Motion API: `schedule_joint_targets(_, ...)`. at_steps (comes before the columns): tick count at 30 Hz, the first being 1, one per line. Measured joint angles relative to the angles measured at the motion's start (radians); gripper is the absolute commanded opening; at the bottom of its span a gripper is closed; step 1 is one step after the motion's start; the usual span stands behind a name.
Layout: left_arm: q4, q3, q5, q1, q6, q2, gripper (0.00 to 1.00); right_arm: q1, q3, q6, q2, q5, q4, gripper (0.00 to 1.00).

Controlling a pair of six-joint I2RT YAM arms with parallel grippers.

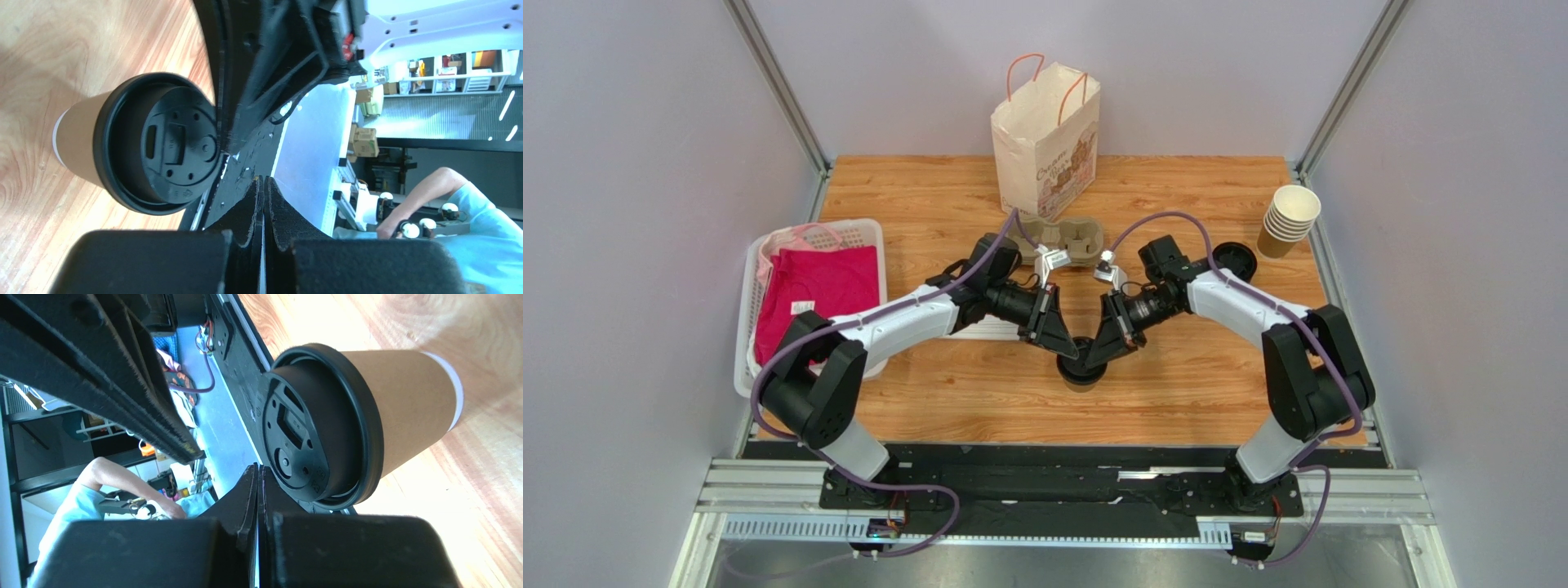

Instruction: Pack the takeout coffee

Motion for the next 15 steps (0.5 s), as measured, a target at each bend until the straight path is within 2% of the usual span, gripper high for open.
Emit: schedule_joint_targets(15,-0.034,0.021,-0.019,0.001,0.031,0.142,0.0,0.012,-0.025,0.015,0.097,-0.078,0.011,0.0)
